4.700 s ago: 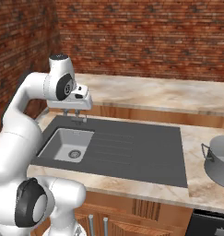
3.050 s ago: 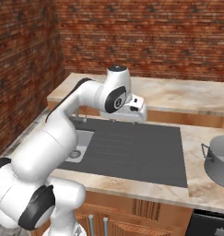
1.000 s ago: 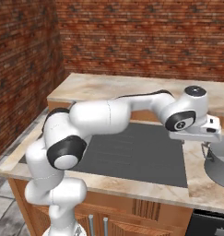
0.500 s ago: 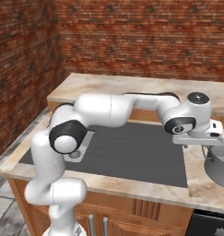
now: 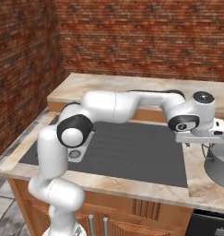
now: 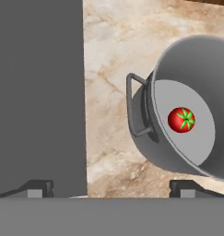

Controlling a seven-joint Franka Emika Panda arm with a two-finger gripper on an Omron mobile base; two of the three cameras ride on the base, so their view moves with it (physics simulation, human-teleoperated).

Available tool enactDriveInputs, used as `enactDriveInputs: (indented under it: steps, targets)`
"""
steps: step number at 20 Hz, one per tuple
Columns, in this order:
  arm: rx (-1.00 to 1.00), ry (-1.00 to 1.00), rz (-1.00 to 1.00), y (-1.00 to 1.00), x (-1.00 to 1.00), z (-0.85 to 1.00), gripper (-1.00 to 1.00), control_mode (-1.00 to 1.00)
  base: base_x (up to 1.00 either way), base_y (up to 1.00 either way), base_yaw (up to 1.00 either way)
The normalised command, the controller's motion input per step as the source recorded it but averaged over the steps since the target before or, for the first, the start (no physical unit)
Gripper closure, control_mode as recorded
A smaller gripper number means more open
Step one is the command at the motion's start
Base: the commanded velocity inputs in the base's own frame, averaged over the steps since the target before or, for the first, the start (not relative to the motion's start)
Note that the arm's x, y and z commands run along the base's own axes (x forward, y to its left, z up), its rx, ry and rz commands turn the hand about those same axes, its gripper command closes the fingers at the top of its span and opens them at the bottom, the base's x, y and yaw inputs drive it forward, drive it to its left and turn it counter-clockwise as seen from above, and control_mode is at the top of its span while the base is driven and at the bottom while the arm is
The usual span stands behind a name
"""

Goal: Dump the tomato from the pot into the sink. Then turn on the water and wash the tomato. Then turn off the water and put the tomato back in the pot.

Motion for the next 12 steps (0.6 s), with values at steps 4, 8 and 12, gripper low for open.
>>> enactDriveInputs:
  steps: [4, 8, 12]
  targets:
    - [-0.03, 0.0, 0.02, 0.0, 0.27, -0.12, -1.0, -1.0, 0.0, 0.0, 0.0]
    - [-0.05, 0.0, 0.0, 0.0, 0.29, -0.26, -1.0, -1.0, 0.0, 0.0, 0.0]
    - [-0.08, 0.0, 0.0, 0.0, 0.24, -0.28, -1.0, -1.0, 0.0, 0.0, 0.0]
